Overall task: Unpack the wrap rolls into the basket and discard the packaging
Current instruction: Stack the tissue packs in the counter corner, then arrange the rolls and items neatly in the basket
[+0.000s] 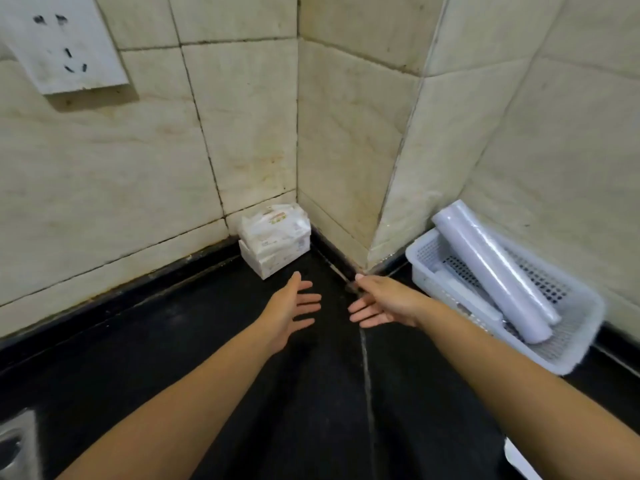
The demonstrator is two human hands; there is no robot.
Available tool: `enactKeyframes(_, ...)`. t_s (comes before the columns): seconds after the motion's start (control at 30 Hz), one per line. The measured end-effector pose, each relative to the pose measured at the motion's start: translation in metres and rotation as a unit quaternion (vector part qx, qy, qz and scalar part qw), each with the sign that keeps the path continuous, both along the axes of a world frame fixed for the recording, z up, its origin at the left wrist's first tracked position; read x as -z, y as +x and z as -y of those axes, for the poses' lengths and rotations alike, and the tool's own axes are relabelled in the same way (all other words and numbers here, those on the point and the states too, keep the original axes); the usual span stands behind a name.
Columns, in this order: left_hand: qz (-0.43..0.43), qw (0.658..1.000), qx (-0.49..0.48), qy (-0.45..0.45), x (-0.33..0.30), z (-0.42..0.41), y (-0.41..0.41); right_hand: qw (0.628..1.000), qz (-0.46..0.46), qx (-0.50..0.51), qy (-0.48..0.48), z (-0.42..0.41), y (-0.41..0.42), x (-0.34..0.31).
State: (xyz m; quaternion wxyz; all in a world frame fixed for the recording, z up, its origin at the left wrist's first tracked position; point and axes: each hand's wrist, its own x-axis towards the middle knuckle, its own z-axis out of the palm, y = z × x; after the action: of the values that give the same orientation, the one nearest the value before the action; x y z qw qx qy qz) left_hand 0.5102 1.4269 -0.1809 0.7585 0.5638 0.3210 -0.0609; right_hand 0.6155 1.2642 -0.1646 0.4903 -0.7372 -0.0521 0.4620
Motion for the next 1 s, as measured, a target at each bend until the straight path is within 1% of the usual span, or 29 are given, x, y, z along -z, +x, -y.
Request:
enactKeyframes(0.07, 0.002, 0.999, 0.047, 0.013, -0.008, 0.027, -0.002, 0.999, 0.029, 0.014, -0.019, 0.042, -0.016, -0.007)
enactKeyframes(0.13, 0.004, 0.993, 0.106, 0.045, -0.015, 0.056, 0.000, 0.996, 0.066, 0.038, -0.050, 0.081, -0.026, -0.010)
enactKeyframes(0.23, 0.011, 0.977, 0.191, 0.092, -0.023, 0.096, 0.013, 0.985, 0.112, 0.107, -0.075, 0.131, -0.025, -0.015)
enactKeyframes(0.33, 0.023, 0.958, 0.248, 0.139, -0.021, 0.129, 0.035, 0.960, 0.171, 0.211, -0.072, 0.174, -0.008, -0.017)
enactKeyframes(0.4, 0.054, 0.942, 0.278, 0.179, -0.016, 0.145, 0.056, 0.935, 0.227, 0.254, -0.100, 0.198, 0.009, -0.012)
enactKeyframes(0.47, 0.100, 0.924, 0.296, 0.219, -0.012, 0.159, 0.082, 0.913, 0.285, 0.236, -0.173, 0.215, 0.025, -0.004)
enactKeyframes(0.5, 0.122, 0.917, 0.298, 0.234, -0.011, 0.166, 0.096, 0.905, 0.305, 0.206, -0.214, 0.221, 0.033, 0.000)
enactKeyframes(0.57, 0.159, 0.903, 0.295, 0.267, -0.008, 0.179, 0.128, 0.904, 0.312, 0.116, -0.269, 0.226, 0.049, 0.011)
enactKeyframes(0.63, 0.174, 0.881, 0.296, 0.324, -0.001, 0.195, 0.160, 0.906, 0.303, 0.008, -0.296, 0.223, 0.066, 0.026)
enactKeyframes(0.7, 0.155, 0.849, 0.323, 0.388, 0.008, 0.210, 0.189, 0.899, 0.302, -0.057, -0.311, 0.215, 0.078, 0.042)
enactKeyframes(0.73, 0.132, 0.822, 0.358, 0.424, 0.014, 0.215, 0.202, 0.893, 0.314, -0.062, -0.315, 0.211, 0.083, 0.049)
enactKeyframes(0.83, 0.066, 0.695, 0.491, 0.521, 0.028, 0.222, 0.229, 0.881, 0.335, -0.037, -0.331, 0.206, 0.094, 0.061)
enactKeyframes(0.87, 0.060, 0.663, 0.520, 0.535, 0.031, 0.221, 0.235, 0.881, 0.338, -0.038, -0.330, 0.206, 0.097, 0.064)
enactKeyframes(0.93, 0.068, 0.612, 0.559, 0.555, 0.036, 0.220, 0.246, 0.883, 0.333, -0.057, -0.326, 0.207, 0.102, 0.068)
enactKeyframes(1.0, 0.072, 0.575, 0.588, 0.564, 0.038, 0.219, 0.254, 0.899, 0.308, -0.056, -0.305, 0.210, 0.104, 0.070)
